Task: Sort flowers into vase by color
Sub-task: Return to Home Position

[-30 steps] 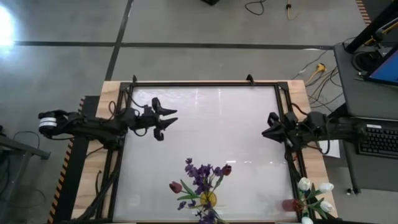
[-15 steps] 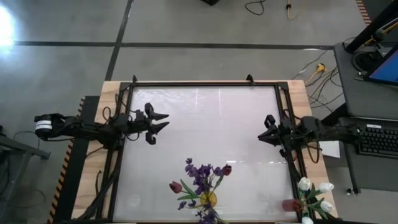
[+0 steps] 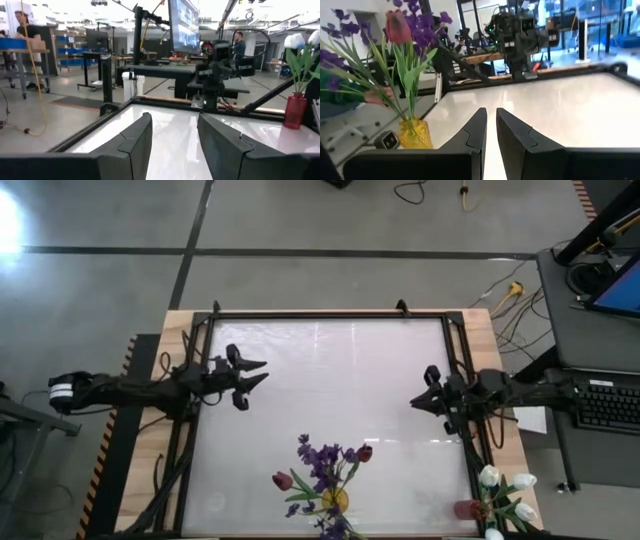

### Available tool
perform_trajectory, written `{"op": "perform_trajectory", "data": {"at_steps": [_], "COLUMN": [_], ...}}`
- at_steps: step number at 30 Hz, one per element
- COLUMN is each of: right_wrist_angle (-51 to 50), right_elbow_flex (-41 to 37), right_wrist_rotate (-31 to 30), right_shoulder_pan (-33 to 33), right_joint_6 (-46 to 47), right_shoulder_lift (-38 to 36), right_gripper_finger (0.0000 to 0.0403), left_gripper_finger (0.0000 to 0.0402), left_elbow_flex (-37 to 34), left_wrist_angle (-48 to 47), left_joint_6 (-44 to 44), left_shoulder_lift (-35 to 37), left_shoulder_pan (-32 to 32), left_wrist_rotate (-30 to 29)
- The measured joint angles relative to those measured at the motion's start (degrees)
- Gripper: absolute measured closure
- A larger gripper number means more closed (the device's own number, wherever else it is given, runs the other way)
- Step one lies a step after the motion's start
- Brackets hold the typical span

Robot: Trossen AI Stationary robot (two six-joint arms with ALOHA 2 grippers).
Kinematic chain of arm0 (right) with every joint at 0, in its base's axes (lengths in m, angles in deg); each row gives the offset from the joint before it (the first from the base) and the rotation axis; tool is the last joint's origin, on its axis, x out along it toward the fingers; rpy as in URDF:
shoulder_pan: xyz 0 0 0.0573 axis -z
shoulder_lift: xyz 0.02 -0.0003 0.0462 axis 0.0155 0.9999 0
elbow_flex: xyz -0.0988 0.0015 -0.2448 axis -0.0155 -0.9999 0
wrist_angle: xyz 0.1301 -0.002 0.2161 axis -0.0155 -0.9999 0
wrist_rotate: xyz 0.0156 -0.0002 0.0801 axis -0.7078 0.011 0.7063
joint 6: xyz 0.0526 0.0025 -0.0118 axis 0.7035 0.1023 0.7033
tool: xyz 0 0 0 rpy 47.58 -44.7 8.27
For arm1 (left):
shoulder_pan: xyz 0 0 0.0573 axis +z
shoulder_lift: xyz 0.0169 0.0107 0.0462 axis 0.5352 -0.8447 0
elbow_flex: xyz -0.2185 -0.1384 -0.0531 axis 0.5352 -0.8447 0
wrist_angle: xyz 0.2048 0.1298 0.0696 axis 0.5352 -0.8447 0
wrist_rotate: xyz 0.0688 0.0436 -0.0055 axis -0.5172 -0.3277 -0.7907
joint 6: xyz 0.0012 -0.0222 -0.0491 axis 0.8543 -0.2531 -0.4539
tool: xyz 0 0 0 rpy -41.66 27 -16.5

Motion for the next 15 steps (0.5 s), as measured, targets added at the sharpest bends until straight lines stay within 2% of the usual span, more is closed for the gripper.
{"op": "perform_trajectory", "data": {"at_steps": [6,9,15], "right_wrist_angle": [3.72,4.33,6.28], "right_elbow_flex": [-3.76,-3.78,-3.8], "right_wrist_rotate": [0.22,-0.1,-8.47], "right_shoulder_pan": [0.0,0.0,0.04], "right_joint_6": [12.03,9.25,2.6], "right_shoulder_lift": [0.0,-0.03,0.0], "right_gripper_finger": [0.0369,0.0369,0.0369], "left_gripper_finger": [0.0256,0.0256,0.0256], "left_elbow_flex": [0.0,0.0,0.0], "left_wrist_angle": [-5.99,-11.11,-20.98], "left_joint_6": [3.25,4.28,5.06], "left_shoulder_lift": [7.91,12.29,21.12], "left_shoulder_pan": [0.0,0.0,0.0], "left_wrist_rotate": [-1.69,-4.06,-4.18]}}
